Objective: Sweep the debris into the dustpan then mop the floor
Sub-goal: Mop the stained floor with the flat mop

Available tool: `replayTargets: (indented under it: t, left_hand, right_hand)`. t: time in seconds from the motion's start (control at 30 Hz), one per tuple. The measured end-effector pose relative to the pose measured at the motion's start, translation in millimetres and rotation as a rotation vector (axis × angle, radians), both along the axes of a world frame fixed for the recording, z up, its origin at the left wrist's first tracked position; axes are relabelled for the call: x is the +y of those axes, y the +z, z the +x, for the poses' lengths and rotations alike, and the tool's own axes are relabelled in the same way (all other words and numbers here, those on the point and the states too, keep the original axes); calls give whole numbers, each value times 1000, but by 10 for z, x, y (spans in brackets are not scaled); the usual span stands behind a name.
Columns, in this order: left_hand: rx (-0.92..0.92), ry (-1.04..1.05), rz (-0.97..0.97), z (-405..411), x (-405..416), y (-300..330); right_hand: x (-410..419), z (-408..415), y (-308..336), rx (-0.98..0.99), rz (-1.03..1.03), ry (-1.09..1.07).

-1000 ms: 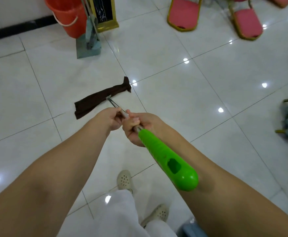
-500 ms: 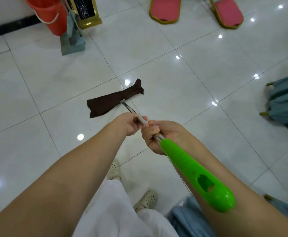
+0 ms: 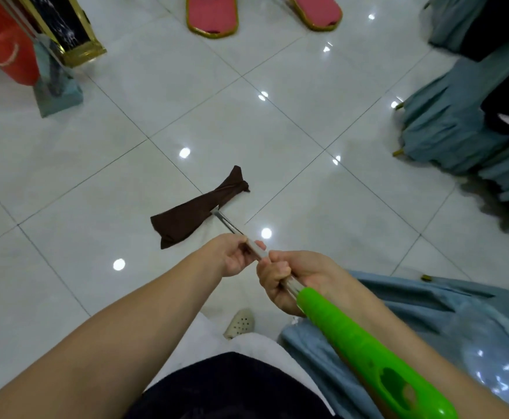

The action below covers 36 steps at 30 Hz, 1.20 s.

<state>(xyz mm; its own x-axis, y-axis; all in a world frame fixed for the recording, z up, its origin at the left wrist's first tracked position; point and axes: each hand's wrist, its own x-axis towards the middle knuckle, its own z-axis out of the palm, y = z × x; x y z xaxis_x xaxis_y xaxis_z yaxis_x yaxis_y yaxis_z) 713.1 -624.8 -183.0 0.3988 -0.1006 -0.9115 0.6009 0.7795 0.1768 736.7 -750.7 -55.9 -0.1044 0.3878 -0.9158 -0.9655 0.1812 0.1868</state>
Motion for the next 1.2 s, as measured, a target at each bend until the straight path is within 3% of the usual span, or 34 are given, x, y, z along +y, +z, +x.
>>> replayTargets:
  t: [0.23, 0.53, 0.83, 1.2]
  left_hand:
    - [4, -27, -45, -262, -344, 102]
    - [37, 8, -214, -914, -116, 126]
    - [15, 145, -215, -1706, 800, 130]
    - [8, 349, -20, -2567, 2027, -117]
  right_hand:
    - [-292, -293, 161, 15, -37, -63]
    - [-98, -852, 383, 64, -36, -68]
    - [826, -1457, 375, 42, -32, 144]
    - [2056, -2161, -167, -1, 65, 307]
